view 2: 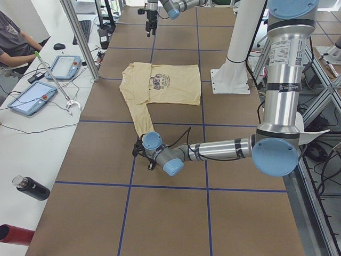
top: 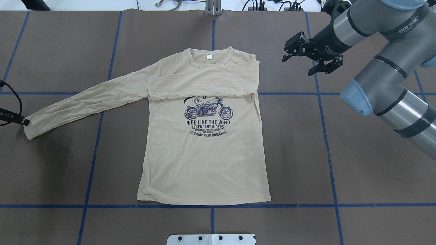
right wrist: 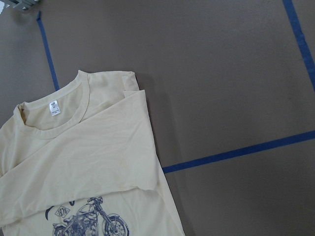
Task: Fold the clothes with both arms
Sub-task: 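Grasp the other sleeve cuff with the left gripper while the right arm withdraws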
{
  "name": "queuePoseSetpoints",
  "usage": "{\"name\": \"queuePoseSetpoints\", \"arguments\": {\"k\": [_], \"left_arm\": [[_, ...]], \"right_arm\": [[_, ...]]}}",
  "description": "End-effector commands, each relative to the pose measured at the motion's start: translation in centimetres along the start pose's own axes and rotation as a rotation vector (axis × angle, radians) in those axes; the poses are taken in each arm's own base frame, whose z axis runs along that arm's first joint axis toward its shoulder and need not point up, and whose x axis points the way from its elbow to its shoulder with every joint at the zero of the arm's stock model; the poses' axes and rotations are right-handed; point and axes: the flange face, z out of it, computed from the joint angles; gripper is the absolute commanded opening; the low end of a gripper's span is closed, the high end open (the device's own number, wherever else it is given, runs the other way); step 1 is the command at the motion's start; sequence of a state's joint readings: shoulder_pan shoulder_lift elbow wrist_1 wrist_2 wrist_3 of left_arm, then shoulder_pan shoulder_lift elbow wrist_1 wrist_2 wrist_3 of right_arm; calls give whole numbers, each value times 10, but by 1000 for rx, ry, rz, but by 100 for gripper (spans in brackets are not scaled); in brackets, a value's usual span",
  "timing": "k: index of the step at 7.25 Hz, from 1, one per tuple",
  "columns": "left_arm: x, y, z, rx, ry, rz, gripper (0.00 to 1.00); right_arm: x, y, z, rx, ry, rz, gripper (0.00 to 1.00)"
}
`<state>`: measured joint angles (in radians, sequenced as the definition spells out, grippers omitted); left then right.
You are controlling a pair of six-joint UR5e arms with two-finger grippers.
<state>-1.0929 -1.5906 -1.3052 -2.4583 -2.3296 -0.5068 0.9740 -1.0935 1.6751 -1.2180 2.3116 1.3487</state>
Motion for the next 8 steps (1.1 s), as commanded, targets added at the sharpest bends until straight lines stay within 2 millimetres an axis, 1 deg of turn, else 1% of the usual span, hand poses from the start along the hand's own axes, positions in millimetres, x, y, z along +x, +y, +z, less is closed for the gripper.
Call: {"name": "queuePoseSetpoints", "arguments": {"k": [1, 3, 4, 5, 6, 7, 8], "left_arm": [[-1, 0, 0, -1, 0, 0, 0], [5, -2, -4, 10, 9, 11, 0], [35, -12, -21, 14, 74, 29, 0], [63, -21, -38, 23, 131, -76, 0], [109, -55, -64, 75, 179, -187, 0], [155, -92, -86, 110, 237, -292, 0], [219, -126, -86, 93, 304, -364, 0]], "right_arm": [[0, 0, 0, 0, 0, 0, 99], [-1, 1, -3, 2, -5, -2, 99], [5, 4, -6, 2, -5, -1, 99], [25, 10, -14, 2, -3, 5, 99], [42, 9, -18, 8, 6, 19, 99], [61, 7, -14, 11, 27, 21, 99], [86, 2, -13, 12, 51, -22, 99]]}}
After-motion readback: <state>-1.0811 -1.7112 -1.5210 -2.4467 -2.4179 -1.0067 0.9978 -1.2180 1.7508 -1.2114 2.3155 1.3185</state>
